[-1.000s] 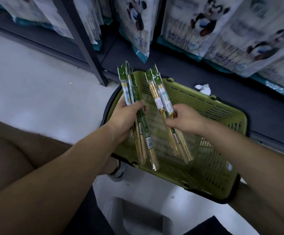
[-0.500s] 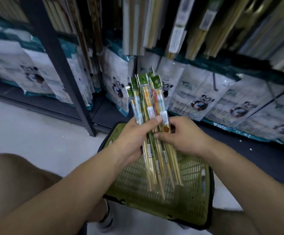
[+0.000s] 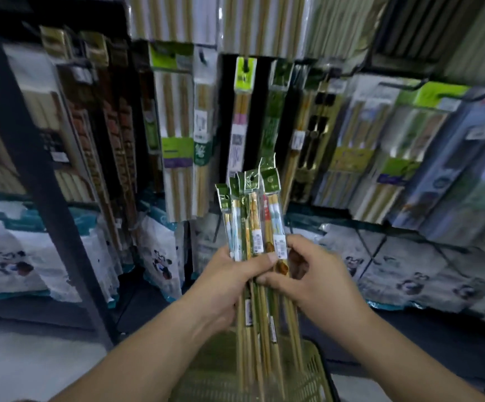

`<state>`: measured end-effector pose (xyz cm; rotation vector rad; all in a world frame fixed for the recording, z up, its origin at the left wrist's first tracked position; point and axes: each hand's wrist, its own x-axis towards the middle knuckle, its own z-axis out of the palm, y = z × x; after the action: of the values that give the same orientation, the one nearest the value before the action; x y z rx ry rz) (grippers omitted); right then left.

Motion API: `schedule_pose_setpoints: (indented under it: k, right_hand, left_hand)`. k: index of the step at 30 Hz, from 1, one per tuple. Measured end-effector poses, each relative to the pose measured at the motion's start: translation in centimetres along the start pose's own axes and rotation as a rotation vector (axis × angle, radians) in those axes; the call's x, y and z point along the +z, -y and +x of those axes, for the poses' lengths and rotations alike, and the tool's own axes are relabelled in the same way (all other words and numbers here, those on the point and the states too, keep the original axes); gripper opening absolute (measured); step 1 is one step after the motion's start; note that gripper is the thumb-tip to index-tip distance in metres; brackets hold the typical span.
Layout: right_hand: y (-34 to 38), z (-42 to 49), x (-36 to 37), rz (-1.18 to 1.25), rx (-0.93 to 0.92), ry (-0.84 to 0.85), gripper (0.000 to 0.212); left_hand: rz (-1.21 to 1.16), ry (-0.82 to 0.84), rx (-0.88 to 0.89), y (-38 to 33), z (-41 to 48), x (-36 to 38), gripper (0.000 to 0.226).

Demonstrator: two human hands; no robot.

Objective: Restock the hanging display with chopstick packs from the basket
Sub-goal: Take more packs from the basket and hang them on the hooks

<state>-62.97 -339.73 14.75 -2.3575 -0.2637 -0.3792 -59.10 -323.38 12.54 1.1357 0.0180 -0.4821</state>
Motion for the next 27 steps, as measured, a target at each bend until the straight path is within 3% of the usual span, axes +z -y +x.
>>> schedule_pose_setpoints:
  k: [2, 4, 7, 12, 16, 19, 27]
  right_hand:
    - [0.4, 0.4, -1.2, -0.029, -0.037, -0.015, 0.033]
    - [0.4, 0.8, -2.1, -0.042, -0.019, -0.02, 0.049]
    - [0.7, 1.5, -3.5, 0.022, 0.035, -0.002, 0.057]
    - [2.7, 4.6, -7.0, 0.312, 0.076, -0.171, 0.034]
    - [4.6, 7.8, -8.6, 0.312, 0.032, -0.253, 0.004]
    - [4.9, 9.7, -8.8, 0.259, 0.013, -0.284, 0.014]
    - [4.7, 12.6, -9.5, 0.312, 0.037, -0.387, 0.026]
  left_hand:
    - [0.016, 0.04, 0.058, -0.8, 0.4, 0.7, 0.064]
    - [0.037, 0.087, 0.098, -1.3, 0.9, 1.2, 0.049]
    - [0.059, 0.1, 0.123, -2.4, 1.6, 2.1, 0.064]
    - [0.134, 0.118, 0.25, -4.6, 2.8, 3.0, 0.057]
    - [0.182, 0.041, 0.296, -5.0, 3.6, 3.4, 0.037]
    - [0.227, 0.024, 0.331, -5.2, 4.0, 3.4, 0.032]
    - [0.209, -0.021, 0.392, -6.1, 4.9, 2.7, 0.044]
